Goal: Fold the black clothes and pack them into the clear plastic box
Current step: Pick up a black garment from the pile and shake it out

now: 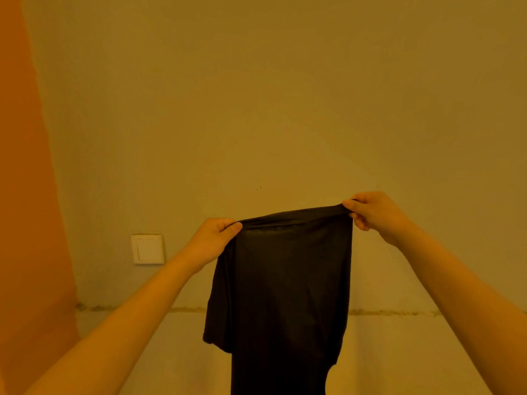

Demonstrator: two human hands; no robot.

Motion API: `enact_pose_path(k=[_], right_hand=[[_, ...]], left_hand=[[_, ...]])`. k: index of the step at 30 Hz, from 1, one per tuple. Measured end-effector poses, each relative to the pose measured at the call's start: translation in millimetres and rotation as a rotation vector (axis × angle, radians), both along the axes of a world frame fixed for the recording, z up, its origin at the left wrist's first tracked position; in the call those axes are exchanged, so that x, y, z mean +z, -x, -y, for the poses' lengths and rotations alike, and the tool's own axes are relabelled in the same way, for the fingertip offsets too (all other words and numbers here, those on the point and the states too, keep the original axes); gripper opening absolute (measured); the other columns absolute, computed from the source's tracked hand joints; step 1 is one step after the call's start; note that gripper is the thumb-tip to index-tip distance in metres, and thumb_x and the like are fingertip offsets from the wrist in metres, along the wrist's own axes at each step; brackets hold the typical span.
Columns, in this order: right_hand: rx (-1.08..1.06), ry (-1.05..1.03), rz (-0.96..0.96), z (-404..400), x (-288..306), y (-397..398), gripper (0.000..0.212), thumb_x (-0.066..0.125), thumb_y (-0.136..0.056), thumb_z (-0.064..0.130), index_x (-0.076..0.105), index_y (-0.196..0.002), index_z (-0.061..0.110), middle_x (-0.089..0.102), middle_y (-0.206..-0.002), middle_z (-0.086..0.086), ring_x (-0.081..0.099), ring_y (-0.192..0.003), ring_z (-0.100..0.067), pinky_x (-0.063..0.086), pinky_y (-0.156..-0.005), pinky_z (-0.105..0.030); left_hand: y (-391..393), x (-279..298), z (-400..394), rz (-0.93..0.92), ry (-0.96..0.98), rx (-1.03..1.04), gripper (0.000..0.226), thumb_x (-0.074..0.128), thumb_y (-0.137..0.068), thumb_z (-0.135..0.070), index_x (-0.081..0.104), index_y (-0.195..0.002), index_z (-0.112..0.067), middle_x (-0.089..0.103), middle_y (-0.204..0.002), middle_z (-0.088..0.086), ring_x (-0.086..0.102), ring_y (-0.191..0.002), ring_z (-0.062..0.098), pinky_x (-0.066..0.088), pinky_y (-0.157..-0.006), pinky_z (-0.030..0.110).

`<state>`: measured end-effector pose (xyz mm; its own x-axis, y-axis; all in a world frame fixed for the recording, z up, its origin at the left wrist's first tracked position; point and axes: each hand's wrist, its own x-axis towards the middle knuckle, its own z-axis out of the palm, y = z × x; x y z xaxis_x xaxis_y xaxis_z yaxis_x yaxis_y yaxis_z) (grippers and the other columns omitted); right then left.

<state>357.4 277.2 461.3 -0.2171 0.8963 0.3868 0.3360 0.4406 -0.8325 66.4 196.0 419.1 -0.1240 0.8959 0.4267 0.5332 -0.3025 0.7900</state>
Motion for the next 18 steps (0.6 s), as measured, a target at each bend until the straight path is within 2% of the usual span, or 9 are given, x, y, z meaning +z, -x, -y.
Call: enact_pose_path(k=[3, 4, 5, 8, 13, 18], right_hand=[[-0.175, -0.250, 0.306, -5, -1, 2, 0.025, 0.051, -0.094, 0.018, 0.056, -0.072, 0.007, 0.048, -0.066, -0.001, 0.044, -0.059, -0.012, 0.033, -0.056, -0.025], [-0.202, -0.303, 0.334, -7, -1, 3, 0.026, 0.051, -0.094, 0.018, 0.055, -0.070, 0.009, 0.048, -0.067, 0.000, 0.044, -0.061, -0.011, 0.032, -0.058, -0.026], [-0.214, -0.316, 0.324, -9, -2, 2, 0.028, 0.050, -0.094, 0.017, 0.054, -0.068, 0.010, 0.047, -0.068, 0.000, 0.043, -0.062, -0.011, 0.031, -0.058, -0.027], [-0.189, -0.188, 0.125, -14, -8, -2, 0.026, 0.046, -0.096, 0.018, 0.055, -0.073, 0.009, 0.049, -0.070, -0.002, 0.044, -0.064, -0.012, 0.034, -0.057, -0.024], [-0.176, -0.099, -0.033, -19, -23, -4, 0.025, 0.045, -0.097, 0.019, 0.056, -0.076, 0.011, 0.052, -0.073, -0.003, 0.046, -0.066, -0.013, 0.037, -0.057, -0.024], [-0.125, -0.080, -0.084, -19, -26, -16, 0.026, 0.043, -0.097, 0.019, 0.057, -0.075, 0.013, 0.052, -0.073, -0.003, 0.048, -0.066, -0.013, 0.038, -0.058, -0.024]], left_hand=[[-4, -1, -2, -0.011, -0.005, -0.002, 0.024, 0.052, -0.094, -0.021, 0.065, -0.075, -0.014, 0.062, -0.067, -0.003, 0.058, -0.060, 0.005, 0.044, -0.055, 0.014], [-4, -1, -2, -0.035, 0.028, -0.029, 0.019, 0.055, -0.092, -0.019, 0.065, -0.076, -0.015, 0.065, -0.070, -0.004, 0.061, -0.062, 0.003, 0.047, -0.058, 0.013], [-4, -1, -2, -0.072, 0.070, -0.056, 0.015, 0.057, -0.091, -0.018, 0.065, -0.078, -0.016, 0.067, -0.074, -0.004, 0.063, -0.067, 0.004, 0.048, -0.061, 0.014], [4, -5, -4, -0.140, 0.216, -0.094, 0.010, 0.058, -0.090, -0.015, 0.065, -0.084, -0.018, 0.068, -0.085, -0.001, 0.064, -0.081, 0.010, 0.049, -0.071, 0.018], [17, -13, -6, -0.209, 0.436, -0.189, 0.017, 0.052, -0.094, -0.011, 0.065, -0.088, -0.020, 0.068, -0.093, -0.004, 0.062, -0.093, 0.011, 0.047, -0.087, 0.024], [26, -29, -9, -0.081, 0.467, -0.196, 0.017, 0.046, -0.097, -0.015, 0.063, -0.099, -0.013, 0.068, -0.098, -0.001, 0.062, -0.096, 0.013, 0.048, -0.086, 0.026]])
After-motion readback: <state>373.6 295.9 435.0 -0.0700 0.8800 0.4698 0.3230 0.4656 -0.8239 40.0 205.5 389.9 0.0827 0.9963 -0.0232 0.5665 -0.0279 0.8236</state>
